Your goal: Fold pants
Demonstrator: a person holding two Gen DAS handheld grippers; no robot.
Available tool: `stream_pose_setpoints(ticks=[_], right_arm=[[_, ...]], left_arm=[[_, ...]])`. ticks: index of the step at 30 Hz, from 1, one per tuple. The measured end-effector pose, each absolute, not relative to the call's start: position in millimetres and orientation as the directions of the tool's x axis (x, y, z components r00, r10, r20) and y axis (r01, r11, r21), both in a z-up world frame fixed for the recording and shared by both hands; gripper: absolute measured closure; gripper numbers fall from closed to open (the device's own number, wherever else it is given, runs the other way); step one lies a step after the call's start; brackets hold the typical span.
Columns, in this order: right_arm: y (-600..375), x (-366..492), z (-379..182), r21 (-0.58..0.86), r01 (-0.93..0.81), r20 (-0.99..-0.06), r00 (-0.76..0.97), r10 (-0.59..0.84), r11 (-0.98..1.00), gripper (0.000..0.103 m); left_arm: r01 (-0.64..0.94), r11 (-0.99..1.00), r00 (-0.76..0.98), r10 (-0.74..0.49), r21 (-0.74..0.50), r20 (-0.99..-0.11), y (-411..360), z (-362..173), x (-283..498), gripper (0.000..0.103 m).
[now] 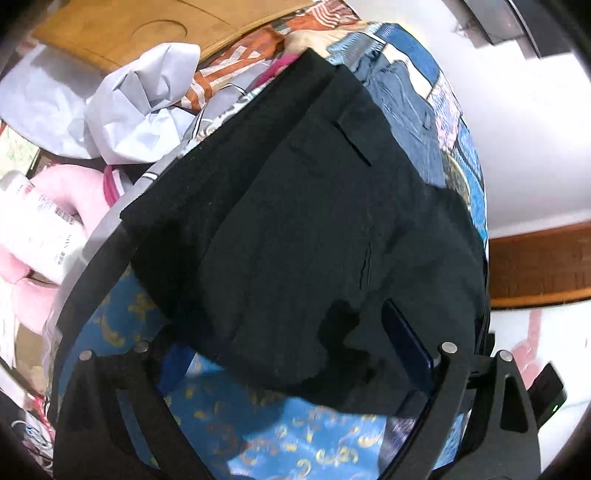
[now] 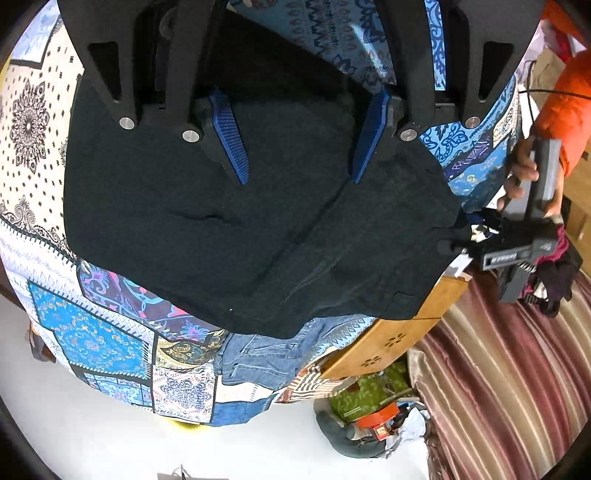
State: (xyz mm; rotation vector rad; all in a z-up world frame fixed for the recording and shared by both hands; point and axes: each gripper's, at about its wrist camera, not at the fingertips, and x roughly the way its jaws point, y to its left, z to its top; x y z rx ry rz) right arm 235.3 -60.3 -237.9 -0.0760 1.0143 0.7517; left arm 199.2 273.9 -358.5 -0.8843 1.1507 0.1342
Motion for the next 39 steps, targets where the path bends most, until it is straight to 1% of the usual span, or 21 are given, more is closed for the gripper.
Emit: stream_pose_setpoints(ticks=[1, 2, 3, 4, 5, 6, 7, 9, 12, 13, 17, 23, 25, 30, 35, 39], right_arm=[[-60, 235, -238, 0.276, -0.601, -0.790, 0.304, 0.533, 0.751, 0.048], [-60, 235, -238, 0.276, -0.601, -0.789, 0.303, 0.534, 0.750, 0.048], [-60, 235, -238, 0.279, -0.601, -0.788, 0.303, 0.536, 0.749, 0.048], [-60, 234, -238, 0.283, -0.599, -0.786, 0.303, 0.539, 0.749, 0.048], [-61, 234, -238, 0.286, -0.598, -0.784, 0.303, 0.542, 0.748, 0.048], [-61, 234, -238, 0.288, -0.598, -0.783, 0.303, 0.543, 0.748, 0.048], [-61, 235, -238, 0.291, -0.598, -0.781, 0.302, 0.546, 0.747, 0.048], [-62, 235, -238, 0.299, -0.593, -0.779, 0.301, 0.550, 0.748, 0.048], [-66, 237, -235, 0.319, -0.573, -0.776, 0.299, 0.556, 0.755, 0.048], [-68, 238, -234, 0.322, -0.567, -0.775, 0.302, 0.555, 0.758, 0.048], [-93, 238, -225, 0.339, -0.510, -0.756, 0.353, 0.552, 0.791, 0.048], [-152, 232, -217, 0.344, -0.395, -0.744, 0.439, 0.504, 0.852, 0.048], [-169, 229, -218, 0.335, -0.360, -0.746, 0.463, 0.479, 0.871, 0.048], [-216, 223, -224, 0.324, -0.266, -0.756, 0.504, 0.418, 0.908, 0.048], [-245, 230, -247, 0.316, -0.198, -0.776, 0.509, 0.373, 0.928, 0.048], [-247, 235, -265, 0.354, -0.205, -0.782, 0.470, 0.409, 0.913, 0.048]], left_arm=[[-0.513, 0.674, 0.441, -0.325, -0.532, -0.837, 274, -358, 203, 0.010], [-0.513, 0.688, 0.438, -0.304, -0.513, -0.846, 274, -357, 205, 0.018], [-0.523, 0.702, 0.430, -0.273, -0.484, -0.860, 273, -357, 207, 0.029], [-0.536, 0.719, 0.415, -0.231, -0.442, -0.880, 272, -357, 208, 0.036], [-0.540, 0.740, 0.403, -0.191, -0.401, -0.895, 271, -356, 210, 0.052], [-0.535, 0.758, 0.406, -0.157, -0.374, -0.900, 269, -353, 210, 0.057], [-0.534, 0.761, 0.409, -0.150, -0.369, -0.900, 268, -352, 210, 0.059], [-0.520, 0.781, 0.414, -0.123, -0.345, -0.902, 263, -348, 210, 0.072], [-0.473, 0.844, 0.418, -0.038, -0.253, -0.908, 244, -330, 213, 0.083], [-0.452, 0.863, 0.426, -0.013, -0.226, -0.904, 236, -319, 214, 0.084], [-0.384, 0.895, 0.508, -0.001, -0.227, -0.861, 222, -278, 216, 0.087], [-0.259, 0.926, 0.619, -0.061, -0.277, -0.783, 188, -210, 216, 0.088], [-0.210, 0.940, 0.653, -0.069, -0.268, -0.754, 169, -188, 221, 0.089], [-0.112, 0.967, 0.708, -0.085, -0.229, -0.701, 124, -153, 230, 0.090], [-0.032, 0.976, 0.719, -0.128, -0.217, -0.683, 81, -130, 248, 0.091], [0.059, 0.978, 0.709, -0.184, -0.202, -0.680, 40, -118, 264, 0.091]])
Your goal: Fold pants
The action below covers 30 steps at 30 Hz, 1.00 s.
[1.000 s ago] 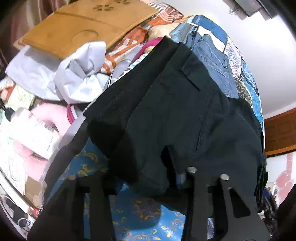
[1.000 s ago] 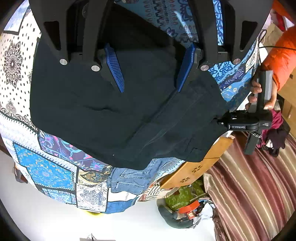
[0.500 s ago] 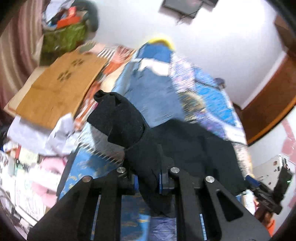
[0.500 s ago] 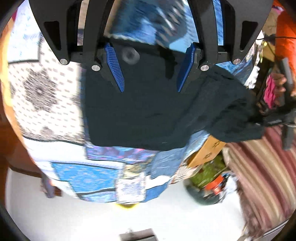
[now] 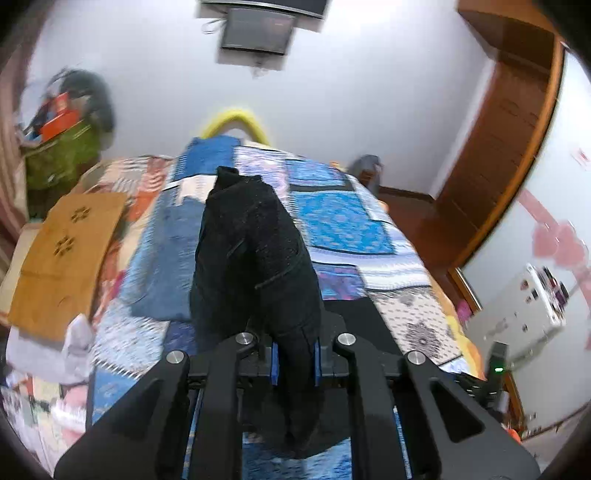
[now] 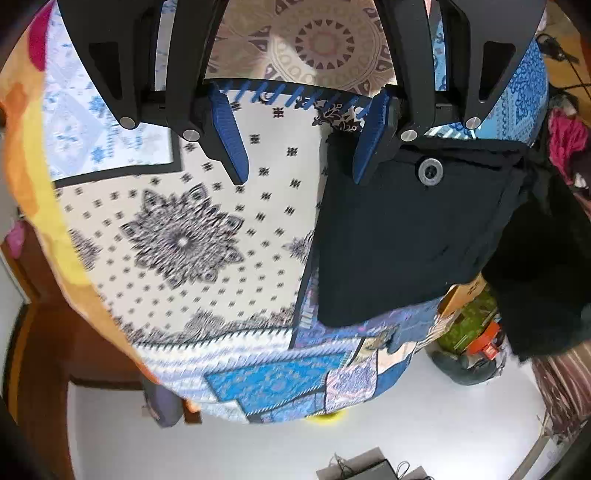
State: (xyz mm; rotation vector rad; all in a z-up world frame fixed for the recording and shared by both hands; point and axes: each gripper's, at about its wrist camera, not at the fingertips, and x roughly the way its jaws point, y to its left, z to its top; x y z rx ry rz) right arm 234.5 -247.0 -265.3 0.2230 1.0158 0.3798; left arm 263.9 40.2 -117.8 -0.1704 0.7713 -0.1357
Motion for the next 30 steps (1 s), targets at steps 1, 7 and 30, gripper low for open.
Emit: stream_pose_setpoints(ticks=[1, 7, 30], right_arm=[[-244, 234, -266, 0.350, -0.215, -0.782, 0.468, 0.411, 0.912, 0.048], [-241, 230, -268, 0.385, -0.242, -0.761, 0.464, 0.454, 0.891, 0.048], [-240, 198, -264, 0.382, -0.286, -0.761, 0.442, 0.475, 0.879, 0.048]], left_arm=[[0.084, 0.976, 0.709, -0.200, -0.201, -0.676, 31, -115, 266, 0.091], [0.230, 0.958, 0.667, -0.283, -0.170, -0.689, -38, -114, 288, 0.091], [0.452, 0.889, 0.382, -0.266, -0.073, -0.885, -158, -242, 282, 0.027]])
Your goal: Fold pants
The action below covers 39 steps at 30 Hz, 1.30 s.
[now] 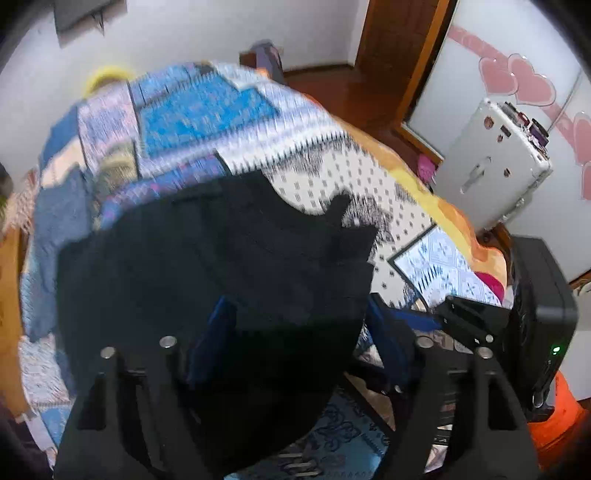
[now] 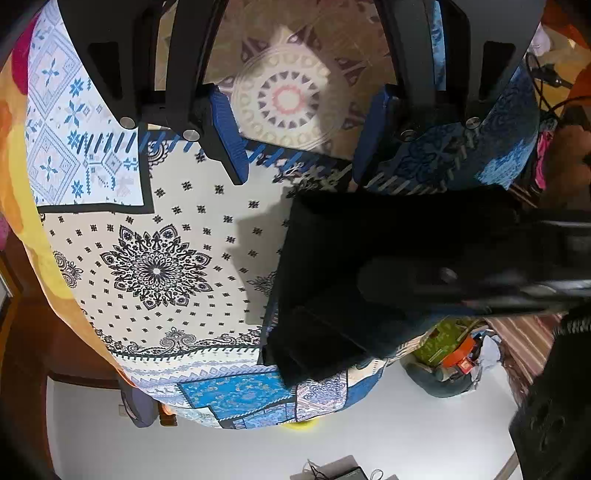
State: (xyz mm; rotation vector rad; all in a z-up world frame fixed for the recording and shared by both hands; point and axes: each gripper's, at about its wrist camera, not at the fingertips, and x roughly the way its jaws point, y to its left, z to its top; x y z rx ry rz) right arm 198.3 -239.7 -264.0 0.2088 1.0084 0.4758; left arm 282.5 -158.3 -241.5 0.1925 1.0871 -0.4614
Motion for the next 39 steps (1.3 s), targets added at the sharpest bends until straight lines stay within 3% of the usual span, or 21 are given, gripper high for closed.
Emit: stream_pose_setpoints(ticks=[3, 6, 9, 13, 18, 22, 26, 31, 35, 39], right_arm=[[-237, 195, -260, 0.389, -0.291, -0.751, 0.449, 0.484, 0.874, 0.048], [-234, 192, -252, 0.387, -0.306, -0.736, 0.466, 0.492, 0.870, 0.048], [-229, 192, -244, 0.391, -0.325, -0.718, 0.478, 0.506, 0.861, 0.048], [-221, 197, -243, 0.405, -0.343, -0.712, 0.464, 0.528, 0.847, 0.048], [-209, 210, -252, 0.427, -0.340, -0.727, 0.422, 0.541, 0.838, 0.048], [-207, 219, -256, 0.393, -0.331, -0.749, 0.426, 0.508, 0.858, 0.050], [-215, 229, -255, 0.336, -0.295, -0.773, 0.456, 0.441, 0.894, 0.050], [-232, 230, -238, 0.301, -0.269, -0.759, 0.513, 0.401, 0.915, 0.049], [-238, 222, -218, 0.294, -0.272, -0.735, 0.549, 0.399, 0.916, 0.048], [-230, 213, -203, 0.318, -0.308, -0.703, 0.558, 0.441, 0.897, 0.048]], left_arm=[[0.443, 0.896, 0.443, -0.246, -0.028, -0.862, -146, -222, 287, 0.022], [0.369, 0.928, 0.541, -0.168, 0.053, -0.824, -119, -206, 302, 0.016], [0.272, 0.957, 0.578, -0.078, 0.101, -0.813, -79, -205, 334, 0.015], [0.174, 0.974, 0.529, 0.030, 0.143, -0.848, -34, -232, 382, 0.015], [0.177, 0.954, 0.433, 0.144, 0.241, -0.890, -3, -293, 418, 0.015], [0.180, 0.974, 0.442, 0.046, 0.139, -0.896, 23, -312, 401, 0.014], [0.160, 0.981, 0.435, 0.033, 0.113, -0.900, 43, -307, 366, 0.014], [0.078, 0.995, 0.437, 0.015, 0.055, -0.899, 70, -294, 302, 0.014], [0.037, 0.998, 0.443, -0.068, -0.057, -0.894, 88, -276, 245, 0.014], [0.028, 1.000, 0.454, -0.006, 0.007, -0.891, 97, -264, 208, 0.017]])
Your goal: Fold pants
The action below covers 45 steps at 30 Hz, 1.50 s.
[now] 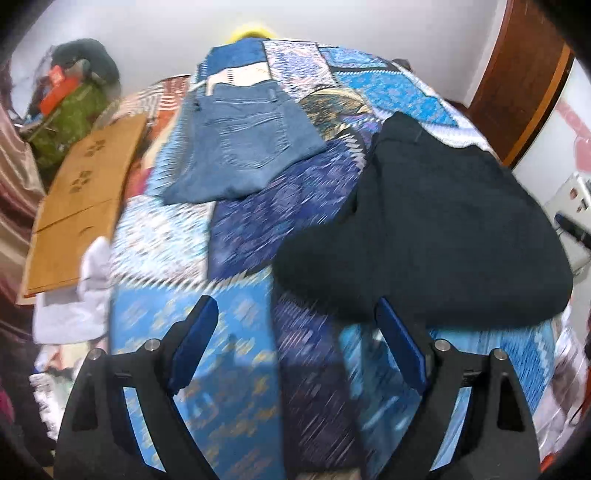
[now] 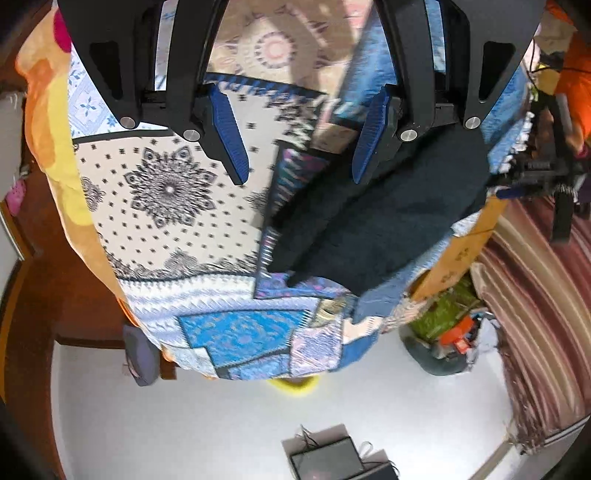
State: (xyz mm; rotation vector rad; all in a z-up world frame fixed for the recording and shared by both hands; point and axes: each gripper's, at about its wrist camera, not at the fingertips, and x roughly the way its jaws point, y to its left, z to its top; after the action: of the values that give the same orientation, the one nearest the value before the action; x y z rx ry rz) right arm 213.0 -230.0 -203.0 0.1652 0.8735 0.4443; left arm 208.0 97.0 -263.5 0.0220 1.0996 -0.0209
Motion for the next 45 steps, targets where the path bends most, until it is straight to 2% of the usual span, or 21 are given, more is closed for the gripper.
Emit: stream_pose_setpoints(ticks=[3, 5, 7, 9, 12, 14, 16, 18, 25, 29, 32, 36, 39, 41, 42, 45], right_arm=[[-212, 209, -193, 0.306, -0.352, -0.689, 0.559, 0.461, 0.885, 0.048], [-200, 204, -186, 0.308, -0.389, -0.672, 0.557, 0.488, 0.868, 0.048], [-187, 200, -181, 0.326, -0.429, -0.647, 0.548, 0.530, 0.843, 0.048], [-168, 199, -178, 0.337, -0.469, -0.633, 0.529, 0.565, 0.817, 0.048], [-140, 200, -185, 0.354, -0.510, -0.635, 0.484, 0.601, 0.784, 0.048], [-122, 203, -202, 0.362, -0.527, -0.675, 0.421, 0.606, 0.769, 0.048], [-111, 202, -225, 0.307, -0.543, -0.726, 0.398, 0.561, 0.782, 0.049], [-114, 202, -237, 0.305, -0.554, -0.730, 0.387, 0.564, 0.775, 0.051], [-152, 214, -239, 0.263, -0.519, -0.765, 0.401, 0.504, 0.813, 0.055], [-182, 228, -249, 0.236, -0.434, -0.795, 0.428, 0.429, 0.870, 0.051], [-206, 239, -254, 0.345, -0.360, -0.790, 0.388, 0.475, 0.867, 0.051], [-203, 234, -228, 0.270, -0.382, -0.768, 0.468, 0.437, 0.884, 0.051], [-195, 234, -204, 0.271, -0.412, -0.711, 0.523, 0.469, 0.870, 0.051], [-186, 236, -196, 0.285, -0.440, -0.681, 0.532, 0.503, 0.851, 0.051], [-179, 239, -195, 0.283, -0.458, -0.672, 0.533, 0.515, 0.843, 0.051], [-157, 248, -202, 0.247, -0.496, -0.677, 0.527, 0.514, 0.833, 0.053]], left_arm=[[0.018, 0.997, 0.488, 0.056, 0.074, -0.871, 101, -248, 197, 0.020], [0.021, 0.998, 0.527, 0.044, 0.065, -0.849, 100, -234, 195, 0.020], [0.045, 0.998, 0.551, 0.002, 0.033, -0.834, 93, -222, 201, 0.025], [0.078, 0.997, 0.554, -0.051, -0.009, -0.831, 83, -216, 213, 0.041], [0.145, 0.989, 0.545, -0.107, -0.032, -0.832, 62, -220, 231, 0.056], [0.162, 0.987, 0.545, -0.071, 0.022, -0.836, 50, -230, 242, 0.057], [0.150, 0.987, 0.516, -0.023, 0.065, -0.856, 47, -248, 255, 0.058], [0.136, 0.987, 0.471, 0.007, 0.081, -0.882, 51, -269, 264, 0.057], [0.103, 0.993, 0.453, -0.102, -0.062, -0.886, 58, -269, 241, 0.057], [0.143, 0.988, 0.501, -0.021, 0.059, -0.865, 34, -267, 223, 0.057], [0.154, 0.983, 0.513, 0.008, 0.102, -0.858, 29, -257, 224, 0.057], [0.156, 0.985, 0.565, -0.027, 0.075, -0.824, 34, -226, 234, 0.057], [0.206, 0.978, 0.581, -0.108, 0.018, -0.807, 26, -209, 251, 0.058], [0.243, 0.970, 0.566, -0.164, -0.026, -0.808, 17, -209, 263, 0.059], [0.258, 0.965, 0.555, -0.184, -0.042, -0.811, 11, -212, 269, 0.063], [0.287, 0.958, 0.527, -0.154, 0.004, -0.836, -12, -233, 285, 0.068]])
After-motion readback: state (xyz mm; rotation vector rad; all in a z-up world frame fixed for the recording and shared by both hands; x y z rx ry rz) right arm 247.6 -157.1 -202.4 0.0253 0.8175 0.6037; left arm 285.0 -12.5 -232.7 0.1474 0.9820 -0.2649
